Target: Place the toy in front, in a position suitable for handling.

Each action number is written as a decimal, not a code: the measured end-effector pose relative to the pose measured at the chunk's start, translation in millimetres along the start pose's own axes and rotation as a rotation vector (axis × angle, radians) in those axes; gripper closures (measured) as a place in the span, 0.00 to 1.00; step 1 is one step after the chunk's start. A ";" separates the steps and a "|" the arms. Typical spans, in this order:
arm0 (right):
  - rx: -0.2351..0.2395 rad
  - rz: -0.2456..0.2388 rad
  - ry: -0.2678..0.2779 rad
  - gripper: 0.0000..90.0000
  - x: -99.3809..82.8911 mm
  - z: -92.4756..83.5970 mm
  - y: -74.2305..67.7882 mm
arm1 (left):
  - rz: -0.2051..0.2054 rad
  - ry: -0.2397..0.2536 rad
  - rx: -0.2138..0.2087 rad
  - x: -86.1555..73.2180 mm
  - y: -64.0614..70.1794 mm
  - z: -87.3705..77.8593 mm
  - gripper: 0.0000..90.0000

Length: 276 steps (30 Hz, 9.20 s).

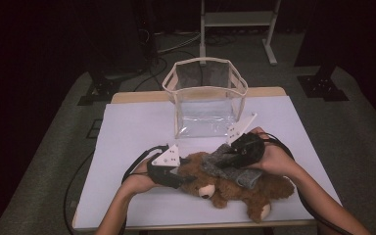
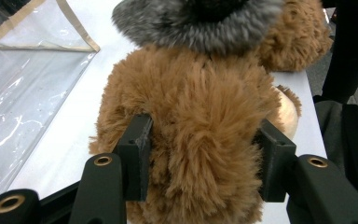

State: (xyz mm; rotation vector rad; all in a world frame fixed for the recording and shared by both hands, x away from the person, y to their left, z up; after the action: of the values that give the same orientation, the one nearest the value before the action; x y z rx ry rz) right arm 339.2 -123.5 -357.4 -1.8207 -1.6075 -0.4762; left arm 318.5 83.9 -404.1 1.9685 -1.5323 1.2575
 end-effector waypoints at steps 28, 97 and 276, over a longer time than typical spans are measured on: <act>0.026 0.058 0.043 0.83 -28.6 1.3 2.4 | -0.082 0.013 -0.027 5.5 -4.0 -3.1 0.40; 0.037 -0.015 0.016 0.82 3.5 26.1 -8.4 | -0.001 -0.018 -0.105 4.1 14.8 3.7 0.47; -0.076 0.196 0.218 0.83 -44.4 -23.2 55.3 | 0.030 -0.187 0.068 22.9 -46.3 47.0 0.34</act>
State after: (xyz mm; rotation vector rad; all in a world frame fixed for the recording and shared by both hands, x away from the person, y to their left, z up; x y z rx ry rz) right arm 388.5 -173.6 -382.6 -1.8880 -1.2669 -0.6294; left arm 381.0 52.9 -400.4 2.1674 -1.6304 1.1802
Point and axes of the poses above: each handheld gripper's, and its own axes: z roughly forward along the jaws, x roughly out of its top, y roughly to its right, the point moved 4 cm from there along z, roughly forward along the jaws, and after that the axes turned 13 degrees about x, right-handed, at the moved point
